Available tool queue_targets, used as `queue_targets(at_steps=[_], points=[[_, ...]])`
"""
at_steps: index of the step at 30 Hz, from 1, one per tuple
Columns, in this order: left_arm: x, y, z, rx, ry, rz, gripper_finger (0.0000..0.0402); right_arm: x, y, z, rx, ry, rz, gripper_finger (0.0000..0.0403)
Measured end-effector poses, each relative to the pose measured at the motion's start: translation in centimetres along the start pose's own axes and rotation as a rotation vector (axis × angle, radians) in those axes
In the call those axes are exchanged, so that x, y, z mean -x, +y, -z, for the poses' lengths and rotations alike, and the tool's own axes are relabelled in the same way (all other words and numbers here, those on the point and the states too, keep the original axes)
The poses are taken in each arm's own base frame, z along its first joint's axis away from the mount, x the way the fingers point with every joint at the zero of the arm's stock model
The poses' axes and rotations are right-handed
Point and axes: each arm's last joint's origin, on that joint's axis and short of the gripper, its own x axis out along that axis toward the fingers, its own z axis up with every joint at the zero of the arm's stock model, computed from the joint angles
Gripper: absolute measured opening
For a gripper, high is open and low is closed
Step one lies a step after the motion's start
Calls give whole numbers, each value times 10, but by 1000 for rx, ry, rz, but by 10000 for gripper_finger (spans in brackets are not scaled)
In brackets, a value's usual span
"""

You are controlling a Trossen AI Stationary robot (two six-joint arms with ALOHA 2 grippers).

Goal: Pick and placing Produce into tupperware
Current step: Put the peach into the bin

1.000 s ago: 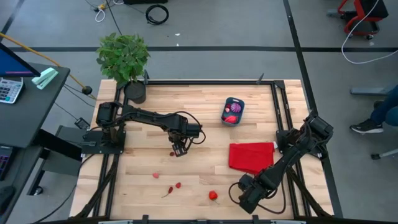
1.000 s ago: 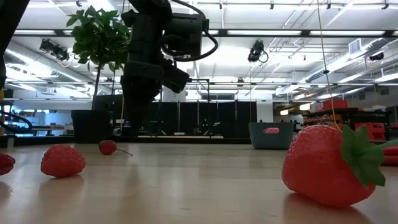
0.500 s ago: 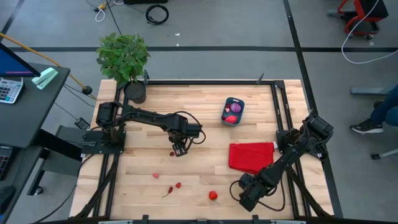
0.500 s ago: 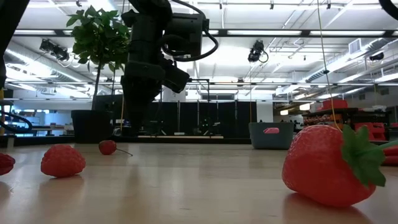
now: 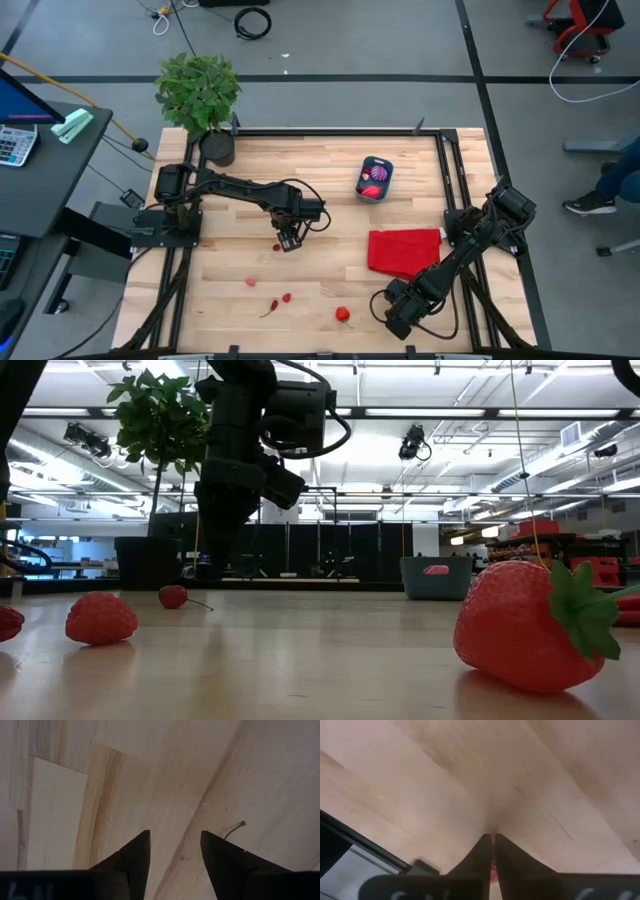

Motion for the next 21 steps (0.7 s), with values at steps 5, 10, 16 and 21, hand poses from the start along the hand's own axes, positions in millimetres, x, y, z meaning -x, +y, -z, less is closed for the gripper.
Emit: queue_targets(at_steps=[5, 10, 16, 21], points=[[0, 0, 0, 0, 0, 0, 177, 0, 0, 0, 16, 61, 1, 57], [0, 0, 0, 0, 0, 0, 180, 1, 0, 0, 16, 62, 1, 128], [0, 0, 0, 0, 1, 0, 177, 1, 0, 1, -25, 94, 3, 191], [0, 0, 0, 0, 1, 0, 180, -2, 0, 13, -60, 171, 12, 209]])
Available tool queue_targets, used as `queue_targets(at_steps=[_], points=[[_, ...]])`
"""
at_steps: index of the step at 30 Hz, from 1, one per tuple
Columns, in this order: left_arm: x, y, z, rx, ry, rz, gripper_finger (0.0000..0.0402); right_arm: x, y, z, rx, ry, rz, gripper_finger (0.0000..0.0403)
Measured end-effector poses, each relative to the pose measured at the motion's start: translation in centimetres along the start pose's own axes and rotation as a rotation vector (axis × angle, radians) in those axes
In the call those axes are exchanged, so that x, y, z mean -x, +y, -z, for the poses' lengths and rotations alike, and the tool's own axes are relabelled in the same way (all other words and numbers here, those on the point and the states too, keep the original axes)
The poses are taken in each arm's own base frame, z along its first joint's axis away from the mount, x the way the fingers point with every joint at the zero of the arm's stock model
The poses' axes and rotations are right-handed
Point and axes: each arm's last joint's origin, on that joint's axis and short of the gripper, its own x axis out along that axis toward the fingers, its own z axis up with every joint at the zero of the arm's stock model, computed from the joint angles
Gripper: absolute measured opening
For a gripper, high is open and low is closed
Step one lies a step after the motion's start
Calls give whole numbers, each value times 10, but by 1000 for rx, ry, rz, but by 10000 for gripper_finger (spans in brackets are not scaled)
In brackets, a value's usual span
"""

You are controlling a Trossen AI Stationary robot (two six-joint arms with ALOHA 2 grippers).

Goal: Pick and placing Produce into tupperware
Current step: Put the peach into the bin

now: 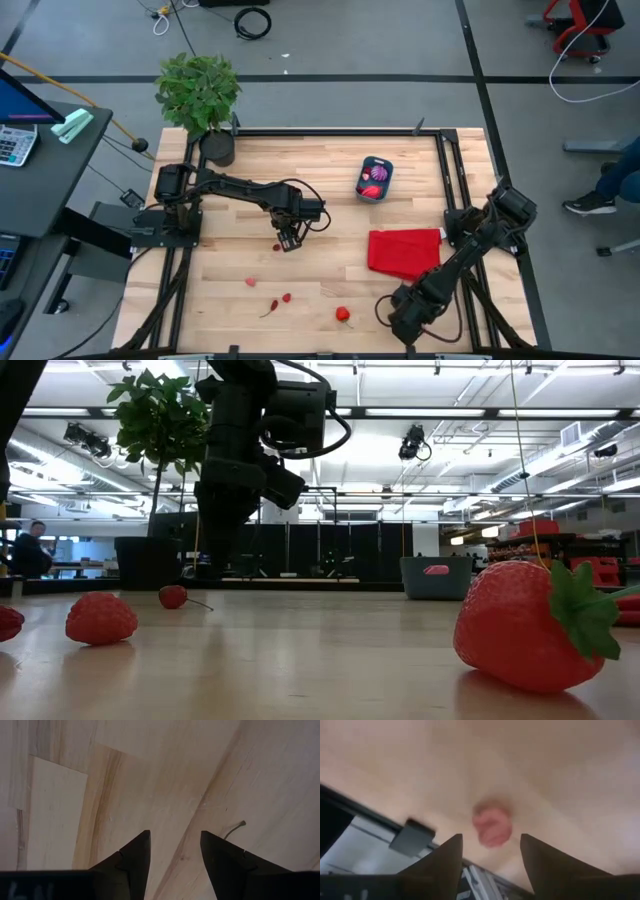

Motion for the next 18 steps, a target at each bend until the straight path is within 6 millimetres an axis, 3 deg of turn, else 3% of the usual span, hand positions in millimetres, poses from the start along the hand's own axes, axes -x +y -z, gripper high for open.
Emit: queue_targets(at_steps=[5, 9, 18], points=[[0, 0, 0, 0, 0, 0, 177, -4, 4, 8, 30, -42, -52, 206], [0, 0, 0, 0, -1, 0, 178, -4, 4, 6, 27, -137, -59, 197], [0, -1, 0, -3, -1, 0, 177, -3, -1, 3, 4, -151, -12, 188]])
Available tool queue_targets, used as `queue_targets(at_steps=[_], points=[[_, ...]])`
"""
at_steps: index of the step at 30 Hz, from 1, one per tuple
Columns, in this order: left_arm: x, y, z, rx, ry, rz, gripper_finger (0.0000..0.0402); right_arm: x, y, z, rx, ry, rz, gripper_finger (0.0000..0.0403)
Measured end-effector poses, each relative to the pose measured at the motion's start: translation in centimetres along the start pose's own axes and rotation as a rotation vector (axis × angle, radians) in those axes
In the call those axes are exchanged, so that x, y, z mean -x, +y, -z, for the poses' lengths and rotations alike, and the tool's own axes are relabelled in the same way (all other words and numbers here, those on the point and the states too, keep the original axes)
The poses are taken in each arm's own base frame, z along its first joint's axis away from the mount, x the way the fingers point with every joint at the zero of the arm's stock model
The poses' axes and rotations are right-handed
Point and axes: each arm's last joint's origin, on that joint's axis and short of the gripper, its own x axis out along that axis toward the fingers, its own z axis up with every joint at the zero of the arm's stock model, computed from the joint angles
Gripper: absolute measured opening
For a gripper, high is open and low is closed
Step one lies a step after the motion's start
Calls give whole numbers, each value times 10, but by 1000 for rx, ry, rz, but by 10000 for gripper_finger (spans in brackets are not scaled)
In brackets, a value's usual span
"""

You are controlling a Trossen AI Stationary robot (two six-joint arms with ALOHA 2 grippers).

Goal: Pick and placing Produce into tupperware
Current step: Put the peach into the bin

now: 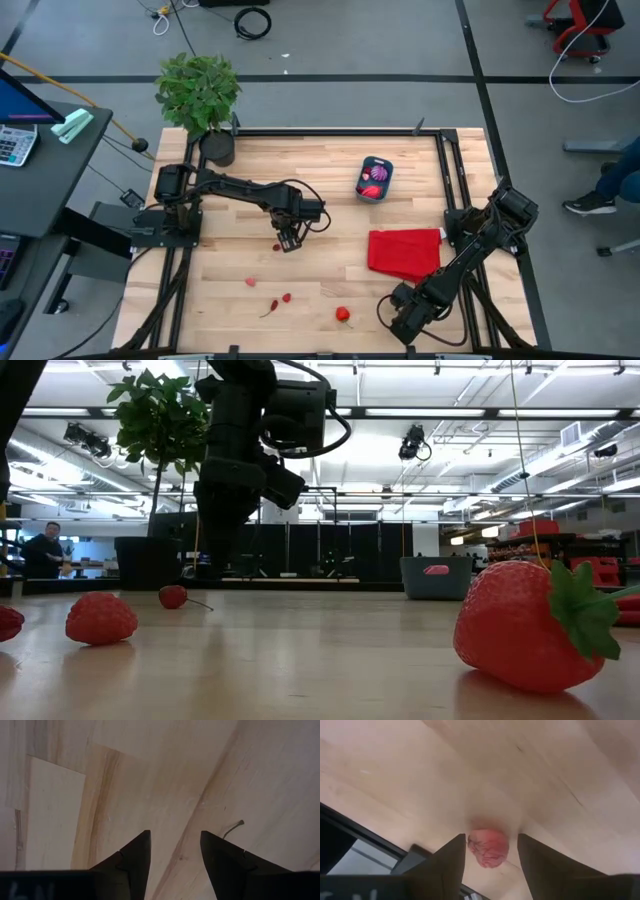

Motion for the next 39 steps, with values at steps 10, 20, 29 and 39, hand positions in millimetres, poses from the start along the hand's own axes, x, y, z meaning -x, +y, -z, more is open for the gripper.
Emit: queue_targets(at_steps=[10, 20, 29, 39], points=[[0, 0, 0, 1, 0, 0, 175, 0, 0, 0, -2, 1, 0, 140], [0, 0, 0, 2, 0, 0, 175, 3, 3, -7, -16, 6, -20, 29], [0, 0, 0, 48, 0, 0, 172, 63, 1, -38, -5, -284, -184, 28], [0, 0, 0, 53, -4, 1, 172, 184, -60, -117, 24, -988, -65, 40]])
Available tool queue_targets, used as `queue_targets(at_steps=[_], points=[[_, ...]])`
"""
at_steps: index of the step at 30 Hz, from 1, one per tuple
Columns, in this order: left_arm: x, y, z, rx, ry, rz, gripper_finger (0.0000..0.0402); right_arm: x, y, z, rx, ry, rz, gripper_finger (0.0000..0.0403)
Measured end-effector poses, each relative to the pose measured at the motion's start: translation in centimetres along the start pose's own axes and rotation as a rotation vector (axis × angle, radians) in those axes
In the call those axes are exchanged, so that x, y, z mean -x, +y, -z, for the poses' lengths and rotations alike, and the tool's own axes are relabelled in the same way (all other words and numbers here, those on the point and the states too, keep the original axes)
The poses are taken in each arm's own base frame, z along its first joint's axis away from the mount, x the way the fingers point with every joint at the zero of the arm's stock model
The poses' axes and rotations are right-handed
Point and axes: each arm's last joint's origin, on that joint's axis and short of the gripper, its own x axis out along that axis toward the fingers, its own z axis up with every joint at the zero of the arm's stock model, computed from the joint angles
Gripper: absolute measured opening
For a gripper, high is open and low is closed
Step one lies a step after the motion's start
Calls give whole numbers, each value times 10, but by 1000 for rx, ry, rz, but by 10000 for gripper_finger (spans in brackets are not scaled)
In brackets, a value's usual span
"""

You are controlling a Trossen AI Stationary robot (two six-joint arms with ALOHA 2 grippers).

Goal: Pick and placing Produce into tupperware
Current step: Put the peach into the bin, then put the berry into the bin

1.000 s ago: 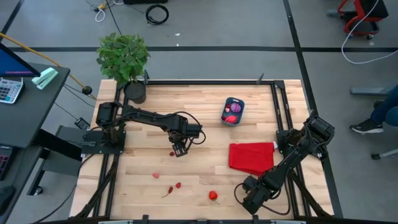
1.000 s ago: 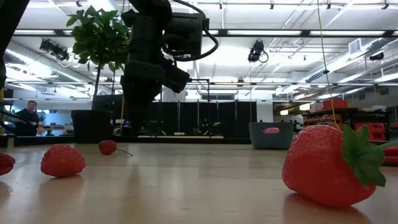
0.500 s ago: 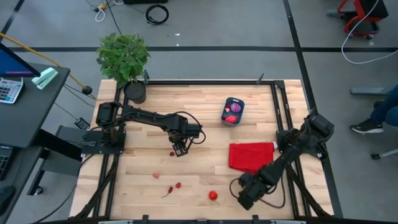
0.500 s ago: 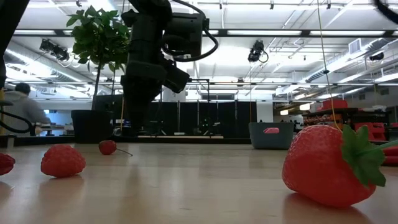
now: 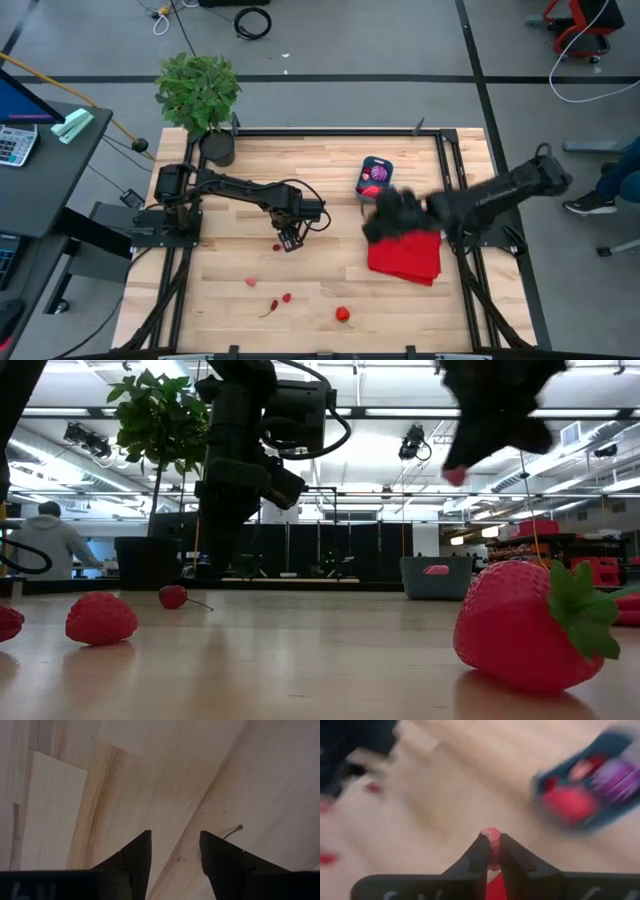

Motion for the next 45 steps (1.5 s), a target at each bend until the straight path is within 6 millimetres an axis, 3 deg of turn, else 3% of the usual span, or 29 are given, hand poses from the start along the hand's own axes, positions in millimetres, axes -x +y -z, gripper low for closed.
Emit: queue_targets(at_steps=[5, 10, 15, 21, 24, 29, 37, 45], points=[[0, 0, 0, 26, -2, 1, 175, -24, -48, -57, 42, 35, 91, 70], [0, 0, 0, 38, -3, 2, 174, -54, -91, -88, -3, 145, 136, 97], [0, -1, -2, 53, -17, 8, 173, -79, -112, -96, -1, 273, 72, 121], [0, -2, -5, 53, -48, 23, 178, -106, -112, -87, 52, 394, 54, 157], [0, -2, -3, 52, -21, 38, 176, -111, -109, -83, 62, 414, 53, 172], [0, -3, 4, 53, 83, 110, 174, -93, -103, -91, 36, 359, -6, 184], [1, -20, 24, -3, 196, 103, 185, -33, -79, -102, 6, 169, -243, 181], [-5, -49, 22, -94, 35, 105, 208, 9, -65, -93, 78, 55, -320, 181]])
